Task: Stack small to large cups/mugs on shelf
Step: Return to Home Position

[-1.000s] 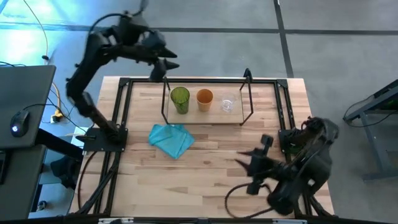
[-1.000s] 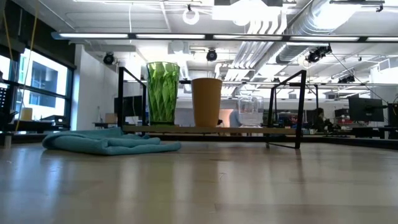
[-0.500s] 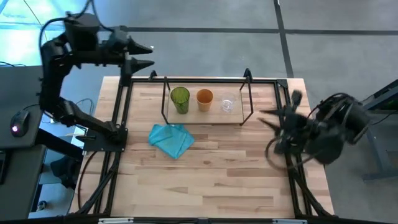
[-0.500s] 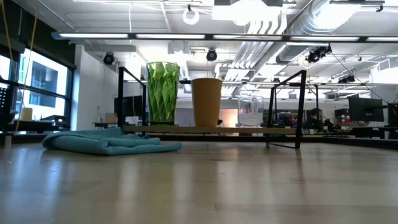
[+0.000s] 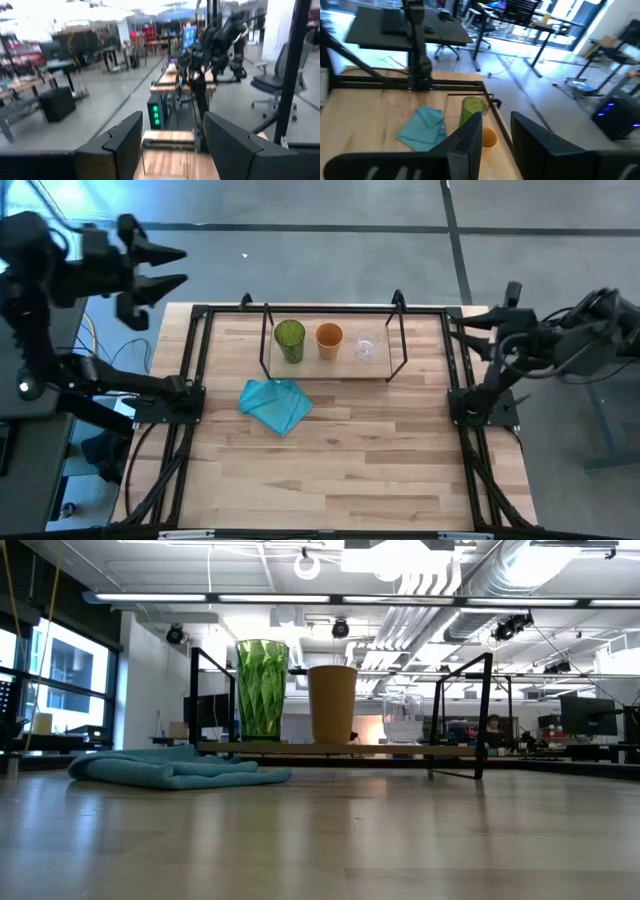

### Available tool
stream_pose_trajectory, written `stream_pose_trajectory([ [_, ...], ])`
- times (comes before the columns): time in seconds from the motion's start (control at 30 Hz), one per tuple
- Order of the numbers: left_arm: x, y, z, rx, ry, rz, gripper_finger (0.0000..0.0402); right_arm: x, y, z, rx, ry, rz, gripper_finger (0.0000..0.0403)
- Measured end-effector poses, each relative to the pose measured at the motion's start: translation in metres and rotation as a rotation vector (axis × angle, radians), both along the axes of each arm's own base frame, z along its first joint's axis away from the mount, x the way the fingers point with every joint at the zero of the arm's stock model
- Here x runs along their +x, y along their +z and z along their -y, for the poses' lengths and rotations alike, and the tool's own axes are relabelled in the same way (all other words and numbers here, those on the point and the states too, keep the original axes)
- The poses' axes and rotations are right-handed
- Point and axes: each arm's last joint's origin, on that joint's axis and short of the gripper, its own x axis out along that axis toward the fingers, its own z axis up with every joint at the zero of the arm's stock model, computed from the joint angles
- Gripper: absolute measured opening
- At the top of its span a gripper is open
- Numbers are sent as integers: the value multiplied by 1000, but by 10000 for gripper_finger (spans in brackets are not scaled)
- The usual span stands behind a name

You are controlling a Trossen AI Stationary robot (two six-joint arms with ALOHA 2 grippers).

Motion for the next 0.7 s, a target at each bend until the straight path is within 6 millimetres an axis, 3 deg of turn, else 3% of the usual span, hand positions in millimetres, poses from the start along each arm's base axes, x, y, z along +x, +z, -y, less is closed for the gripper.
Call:
stream_pose_trajectory([
  [0.17,-14,2,13,-13,-46,46,200,-3,-4,1,33,82,-15,94],
  [0.33,-16,2,17,-60,-131,60,200,7,-22,-11,25,230,7,94],
  [0.53,-9,-5,15,-127,-222,34,200,2,-48,-11,63,391,199,94],
  [0.7,1,-19,8,-159,-279,48,200,-10,-79,1,121,405,342,94],
])
